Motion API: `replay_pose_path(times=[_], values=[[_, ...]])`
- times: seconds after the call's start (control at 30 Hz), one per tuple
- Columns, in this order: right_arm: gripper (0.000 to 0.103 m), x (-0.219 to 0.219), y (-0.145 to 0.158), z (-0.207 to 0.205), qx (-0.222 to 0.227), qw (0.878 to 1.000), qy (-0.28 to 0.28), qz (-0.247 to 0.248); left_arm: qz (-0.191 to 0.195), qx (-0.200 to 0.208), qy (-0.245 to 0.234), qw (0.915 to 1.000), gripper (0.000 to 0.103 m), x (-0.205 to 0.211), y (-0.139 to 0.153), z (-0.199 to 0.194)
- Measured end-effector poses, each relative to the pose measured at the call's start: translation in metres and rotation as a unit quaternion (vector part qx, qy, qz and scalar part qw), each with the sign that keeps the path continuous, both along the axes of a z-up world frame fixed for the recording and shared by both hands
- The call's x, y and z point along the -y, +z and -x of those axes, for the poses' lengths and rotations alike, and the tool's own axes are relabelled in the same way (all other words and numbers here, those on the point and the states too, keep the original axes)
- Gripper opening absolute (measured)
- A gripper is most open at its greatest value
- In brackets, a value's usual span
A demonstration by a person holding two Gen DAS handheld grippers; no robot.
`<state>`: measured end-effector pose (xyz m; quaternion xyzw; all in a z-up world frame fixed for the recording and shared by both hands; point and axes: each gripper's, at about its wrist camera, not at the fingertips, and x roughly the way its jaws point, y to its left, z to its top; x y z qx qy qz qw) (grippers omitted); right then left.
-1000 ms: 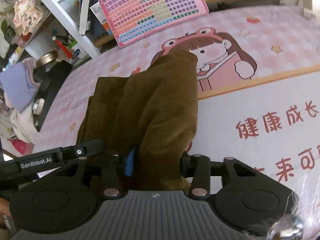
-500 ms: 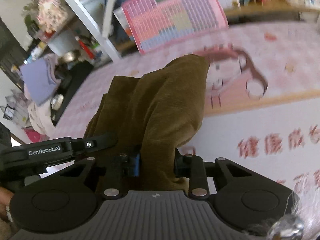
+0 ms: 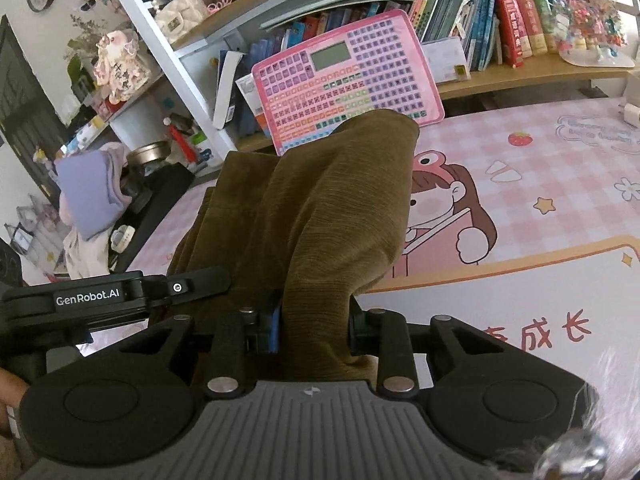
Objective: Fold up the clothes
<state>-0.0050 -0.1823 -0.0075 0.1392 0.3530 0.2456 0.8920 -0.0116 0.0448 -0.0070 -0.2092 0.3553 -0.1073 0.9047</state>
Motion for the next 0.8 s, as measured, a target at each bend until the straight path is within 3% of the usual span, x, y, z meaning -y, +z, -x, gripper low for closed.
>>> replay_pose_path(times=[0.47, 0.8], values=[[0.027, -0.011, 0.002, -0.014, 0.003, 1.0, -0.008, 0.009, 0.019, -0.007, -0.008, 0.9998, 0.029, -0.025, -0.006, -0.026], [0.027, -0.07, 0.014, -0.089, 0.026, 0.999, 0.007, 0.037, 0.032, 0.0, -0.008, 0.9995, 0.03, -0.08, -0.01, -0.101]])
